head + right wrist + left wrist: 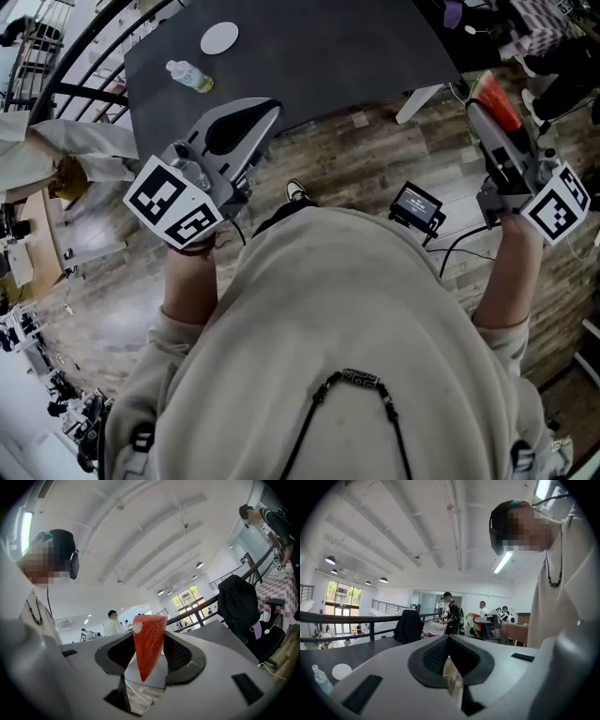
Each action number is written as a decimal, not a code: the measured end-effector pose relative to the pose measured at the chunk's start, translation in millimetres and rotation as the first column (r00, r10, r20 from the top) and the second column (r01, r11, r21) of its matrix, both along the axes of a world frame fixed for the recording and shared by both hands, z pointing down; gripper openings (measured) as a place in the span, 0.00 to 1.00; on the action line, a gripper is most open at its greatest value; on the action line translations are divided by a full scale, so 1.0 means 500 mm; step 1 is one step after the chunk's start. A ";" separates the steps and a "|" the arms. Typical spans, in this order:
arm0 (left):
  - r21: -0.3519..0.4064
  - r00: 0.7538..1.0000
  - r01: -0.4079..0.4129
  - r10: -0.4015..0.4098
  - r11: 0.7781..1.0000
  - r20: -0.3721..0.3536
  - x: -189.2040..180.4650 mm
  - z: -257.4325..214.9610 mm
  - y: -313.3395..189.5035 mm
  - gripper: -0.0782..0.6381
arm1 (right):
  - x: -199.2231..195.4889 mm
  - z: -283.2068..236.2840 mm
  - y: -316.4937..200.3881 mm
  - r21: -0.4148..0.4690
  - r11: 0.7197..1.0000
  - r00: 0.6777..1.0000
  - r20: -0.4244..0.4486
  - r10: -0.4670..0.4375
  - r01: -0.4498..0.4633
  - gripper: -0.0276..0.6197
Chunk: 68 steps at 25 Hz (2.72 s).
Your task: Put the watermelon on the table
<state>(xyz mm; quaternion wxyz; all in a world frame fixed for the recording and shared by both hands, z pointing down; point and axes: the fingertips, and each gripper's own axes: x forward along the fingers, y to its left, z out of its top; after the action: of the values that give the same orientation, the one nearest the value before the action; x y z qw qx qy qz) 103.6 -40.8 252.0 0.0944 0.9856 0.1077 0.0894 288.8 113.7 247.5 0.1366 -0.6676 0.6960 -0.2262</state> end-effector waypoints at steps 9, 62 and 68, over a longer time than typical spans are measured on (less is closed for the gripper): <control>0.027 1.000 -0.008 0.008 1.000 -0.010 0.017 0.052 -0.009 0.12 | -0.022 0.029 -0.012 0.023 1.000 1.000 -0.015 -0.015 0.015 0.34; -0.194 0.986 0.166 -0.166 0.967 0.016 -0.125 0.037 -0.068 0.12 | -0.196 -0.035 -0.337 -0.075 0.891 0.893 0.081 -0.442 0.448 0.34; -0.133 0.967 0.243 -0.250 0.961 -0.041 -0.071 -0.022 -0.100 0.12 | -0.159 -0.029 -0.358 -0.049 0.876 0.875 0.105 -0.473 0.479 0.34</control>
<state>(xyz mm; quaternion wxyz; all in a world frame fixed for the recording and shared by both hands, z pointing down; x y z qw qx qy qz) 68.3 -90.7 241.2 0.1643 0.9855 -0.0078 0.0416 209.3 -65.1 232.8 0.0833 -0.4695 0.8232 -0.3082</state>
